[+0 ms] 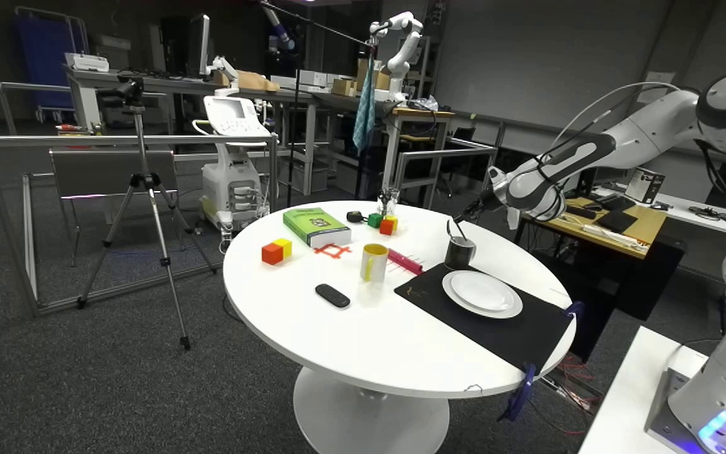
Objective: Pick up the silver knife and put it in the black and white mug
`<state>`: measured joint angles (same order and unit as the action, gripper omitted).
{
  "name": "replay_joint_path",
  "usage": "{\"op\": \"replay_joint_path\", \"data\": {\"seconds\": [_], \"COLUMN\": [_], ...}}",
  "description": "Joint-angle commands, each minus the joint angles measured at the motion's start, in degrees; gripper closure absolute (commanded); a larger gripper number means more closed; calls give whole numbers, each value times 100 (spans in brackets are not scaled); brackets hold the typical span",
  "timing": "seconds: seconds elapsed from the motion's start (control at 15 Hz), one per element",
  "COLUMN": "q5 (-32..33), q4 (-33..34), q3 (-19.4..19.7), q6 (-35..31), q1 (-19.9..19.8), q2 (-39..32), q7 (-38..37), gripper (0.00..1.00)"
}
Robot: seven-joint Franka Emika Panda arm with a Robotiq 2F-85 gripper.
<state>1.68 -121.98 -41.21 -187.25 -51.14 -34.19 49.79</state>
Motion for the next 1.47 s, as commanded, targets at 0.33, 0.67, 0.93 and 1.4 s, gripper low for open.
{"op": "replay_joint_path", "data": {"seconds": [0.33,0.67,0.93,1.4], "q5": [1395,1716,1988,2369], "q4": [-6,-1,24,109], "q3": [-712,-898,-990,-1021], "q6": [-66,18,60,162], "q1": [-972,-1257,-1428,-1606], "q2": [-706,-994,-1142,-1342], "q7": [-265,-80,-113,-296], "gripper": [96,96,96,96]}}
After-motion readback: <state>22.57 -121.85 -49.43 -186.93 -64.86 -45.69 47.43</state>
